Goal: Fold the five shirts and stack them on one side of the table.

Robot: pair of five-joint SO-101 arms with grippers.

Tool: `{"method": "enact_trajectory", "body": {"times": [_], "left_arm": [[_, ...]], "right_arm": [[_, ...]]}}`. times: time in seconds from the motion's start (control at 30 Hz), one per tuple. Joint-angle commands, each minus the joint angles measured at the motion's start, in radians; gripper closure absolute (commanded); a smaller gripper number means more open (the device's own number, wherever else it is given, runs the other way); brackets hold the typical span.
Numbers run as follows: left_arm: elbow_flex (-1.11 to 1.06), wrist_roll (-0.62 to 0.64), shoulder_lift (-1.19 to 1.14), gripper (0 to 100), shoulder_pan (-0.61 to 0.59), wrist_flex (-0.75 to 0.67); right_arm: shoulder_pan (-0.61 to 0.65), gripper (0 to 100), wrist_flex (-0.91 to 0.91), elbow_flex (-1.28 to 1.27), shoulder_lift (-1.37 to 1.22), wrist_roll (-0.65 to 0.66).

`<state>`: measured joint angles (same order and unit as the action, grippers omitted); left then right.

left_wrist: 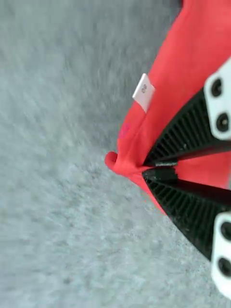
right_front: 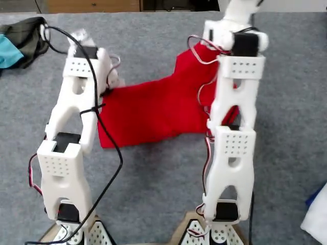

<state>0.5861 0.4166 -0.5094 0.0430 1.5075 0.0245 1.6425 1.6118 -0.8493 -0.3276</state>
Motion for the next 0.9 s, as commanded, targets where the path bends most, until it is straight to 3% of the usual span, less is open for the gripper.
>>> {"method": "enact_trajectory", "body": {"times": [0.0,0.13,0.27,0.87], "left_arm": [[0.348,-0.052,0.019,98,-0.002,0.118],[0.623,-0.123,0.018,98,0.002,0.256],[0.649,-0.163,0.09,98,-0.005,0.255],[0.127,-0.245,0.938,98,0.14,0.255]], "right_arm": [[-0.015,99.1,0.003,0.053,0.182,-0.002],[-0.012,99.1,0.003,0.051,0.292,0.0],[-0.012,99.2,0.008,0.051,0.414,0.028],[-0.018,99.2,-0.014,0.051,0.992,0.066]]}}
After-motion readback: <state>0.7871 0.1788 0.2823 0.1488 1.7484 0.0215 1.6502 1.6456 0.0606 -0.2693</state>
